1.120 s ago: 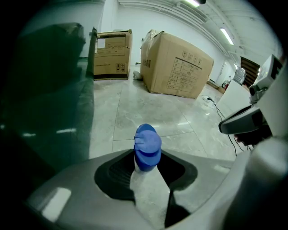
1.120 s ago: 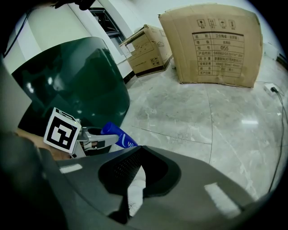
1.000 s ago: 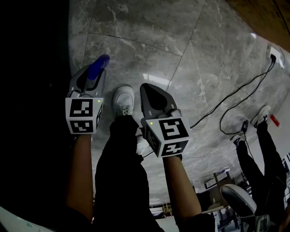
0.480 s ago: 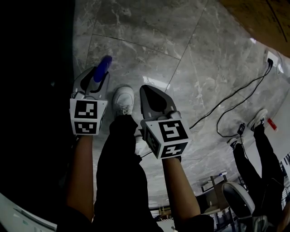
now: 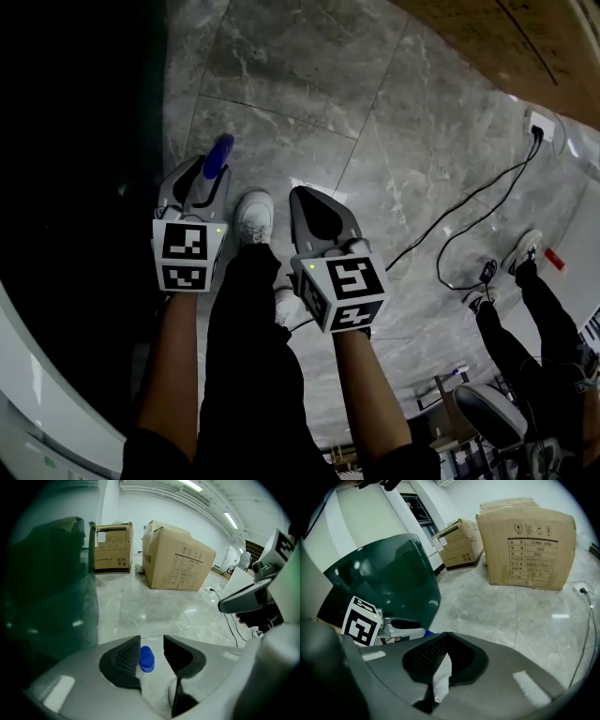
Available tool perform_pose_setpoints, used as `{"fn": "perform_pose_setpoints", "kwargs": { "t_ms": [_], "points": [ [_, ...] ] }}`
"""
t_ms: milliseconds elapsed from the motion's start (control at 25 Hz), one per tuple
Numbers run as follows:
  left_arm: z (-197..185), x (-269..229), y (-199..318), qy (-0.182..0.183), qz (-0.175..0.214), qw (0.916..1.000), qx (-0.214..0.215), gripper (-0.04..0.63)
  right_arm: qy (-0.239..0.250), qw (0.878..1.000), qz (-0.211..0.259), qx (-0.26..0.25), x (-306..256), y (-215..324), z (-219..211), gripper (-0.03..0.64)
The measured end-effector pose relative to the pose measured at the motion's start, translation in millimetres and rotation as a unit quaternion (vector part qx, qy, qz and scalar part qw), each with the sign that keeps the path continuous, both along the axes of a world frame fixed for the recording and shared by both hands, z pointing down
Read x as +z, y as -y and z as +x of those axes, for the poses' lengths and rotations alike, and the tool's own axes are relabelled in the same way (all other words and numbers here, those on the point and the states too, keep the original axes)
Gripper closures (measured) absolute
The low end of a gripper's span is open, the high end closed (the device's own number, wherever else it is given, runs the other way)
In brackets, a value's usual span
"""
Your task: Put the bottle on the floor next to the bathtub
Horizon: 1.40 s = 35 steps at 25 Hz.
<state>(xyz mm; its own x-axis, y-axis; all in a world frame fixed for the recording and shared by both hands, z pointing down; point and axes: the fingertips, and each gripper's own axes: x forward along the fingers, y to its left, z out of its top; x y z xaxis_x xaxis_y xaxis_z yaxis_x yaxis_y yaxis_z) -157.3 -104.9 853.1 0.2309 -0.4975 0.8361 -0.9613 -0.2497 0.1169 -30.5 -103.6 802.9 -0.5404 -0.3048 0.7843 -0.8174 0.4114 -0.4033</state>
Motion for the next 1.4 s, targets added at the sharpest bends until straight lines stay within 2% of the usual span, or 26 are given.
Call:
{"fn": "perform_pose_setpoints", "kwargs": {
  "t_ms": [160, 280, 640, 1120, 1400],
  "points": [
    [10, -31, 3, -0.003, 0.011, 0.9999, 0.006, 0.448, 0.005, 1.0, 0.016, 0.001, -31, 6, -1, 0.594],
    [12, -55, 8, -0.007, 0.022, 0.9997, 0.0, 0.485, 0.006, 1.0, 0.028, -0.001, -52, 8, -1, 0.594],
    [17, -130, 21, -0.01, 0.053, 0.9985, -0.003, 0.542, 0.015, 0.998, 0.063, 0.014, -120, 31, 2, 0.594],
    [29, -217, 31, -0.018, 0.098, 0.9949, -0.013, 0.588, 0.028, 0.992, 0.116, 0.034, -209, 45, 11, 0.594],
    [22, -267, 32, -0.014, 0.124, 0.992, -0.021, 0.594, 0.039, 0.987, 0.151, 0.041, -267, 48, 11, 0.594]
  ]
}}
